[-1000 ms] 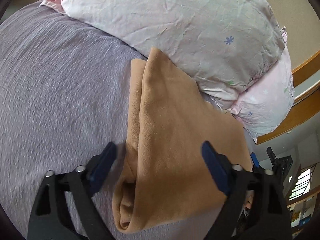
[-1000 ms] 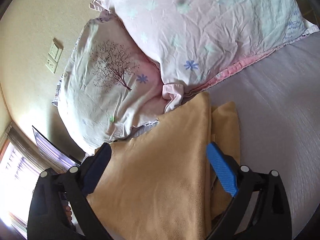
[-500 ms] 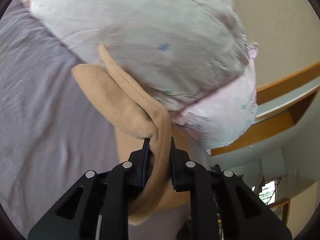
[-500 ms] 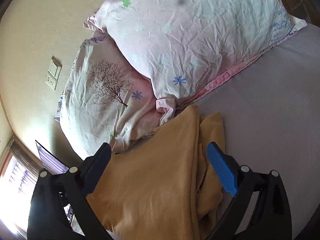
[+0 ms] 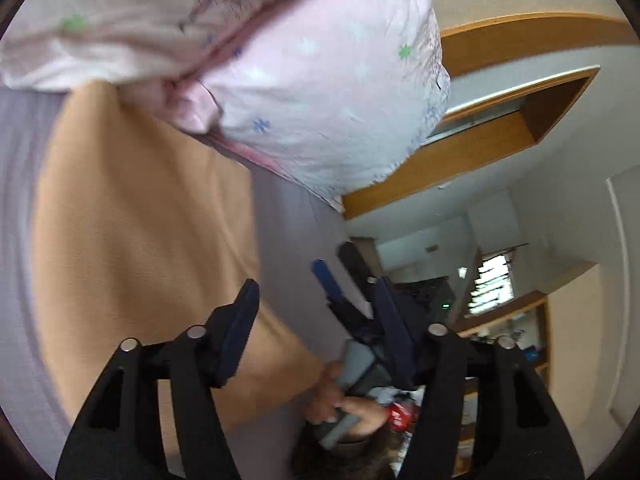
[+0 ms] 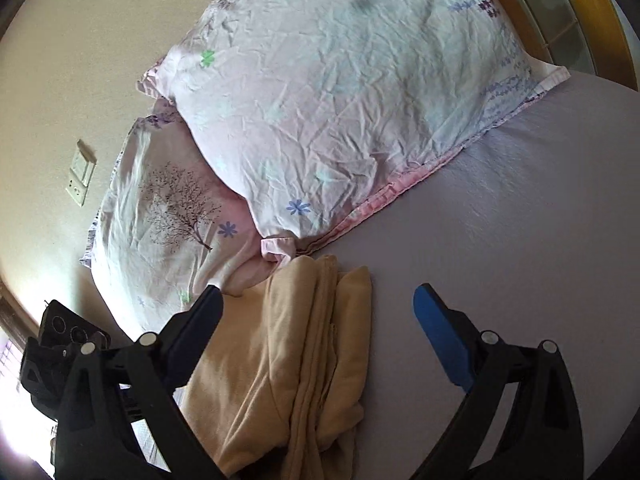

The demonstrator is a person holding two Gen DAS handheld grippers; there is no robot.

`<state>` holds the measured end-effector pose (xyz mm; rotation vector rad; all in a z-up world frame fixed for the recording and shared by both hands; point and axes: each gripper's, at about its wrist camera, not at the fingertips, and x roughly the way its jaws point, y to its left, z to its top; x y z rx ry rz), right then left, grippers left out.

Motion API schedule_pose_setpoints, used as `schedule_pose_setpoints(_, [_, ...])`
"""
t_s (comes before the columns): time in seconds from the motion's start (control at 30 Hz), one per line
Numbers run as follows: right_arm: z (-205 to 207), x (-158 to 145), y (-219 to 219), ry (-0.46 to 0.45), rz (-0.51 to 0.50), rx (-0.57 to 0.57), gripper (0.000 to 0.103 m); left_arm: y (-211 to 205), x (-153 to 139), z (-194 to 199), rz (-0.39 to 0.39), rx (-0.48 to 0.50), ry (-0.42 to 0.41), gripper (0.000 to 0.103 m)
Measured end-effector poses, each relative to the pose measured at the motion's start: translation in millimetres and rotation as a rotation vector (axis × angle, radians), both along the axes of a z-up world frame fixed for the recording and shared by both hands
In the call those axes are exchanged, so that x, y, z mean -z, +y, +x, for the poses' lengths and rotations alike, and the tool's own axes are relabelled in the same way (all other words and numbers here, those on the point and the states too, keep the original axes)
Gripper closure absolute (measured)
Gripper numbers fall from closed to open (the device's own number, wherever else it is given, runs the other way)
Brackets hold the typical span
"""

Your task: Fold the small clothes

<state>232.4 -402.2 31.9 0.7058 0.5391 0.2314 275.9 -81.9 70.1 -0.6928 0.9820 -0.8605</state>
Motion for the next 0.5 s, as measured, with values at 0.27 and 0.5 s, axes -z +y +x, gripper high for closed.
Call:
schedule_pose_setpoints(0.27, [56,4,48,0.222,-0.202,-0.220,0.049,29,-1,-53,0.402,0.005,-0.280,0.040])
schedule_pose_setpoints(0.5, [52,14,50,0.206,-0.263,-0.178,0.097,17,20,-55,0.470,0.034,-0.289,0.037])
